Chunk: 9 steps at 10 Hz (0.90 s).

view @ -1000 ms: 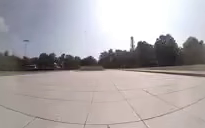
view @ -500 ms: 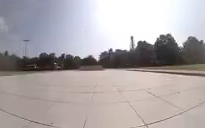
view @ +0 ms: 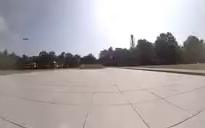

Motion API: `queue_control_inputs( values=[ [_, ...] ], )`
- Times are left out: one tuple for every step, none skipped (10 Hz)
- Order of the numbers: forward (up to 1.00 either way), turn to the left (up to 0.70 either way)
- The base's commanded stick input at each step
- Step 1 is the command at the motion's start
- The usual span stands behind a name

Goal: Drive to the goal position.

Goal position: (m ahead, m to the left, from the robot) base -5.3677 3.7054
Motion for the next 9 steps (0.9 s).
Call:
queue_control_inputs(
  values=[
    [0.38, 0.00],
    [0.38, 0.00],
    [0.38, 0.00],
    [0.38, 0.00],
    [0.38, 0.00],
    [0.38, 0.00],
    [0.38, 0.00],
    [0.38, 0.00],
    [0.38, 0.00]
  ],
)
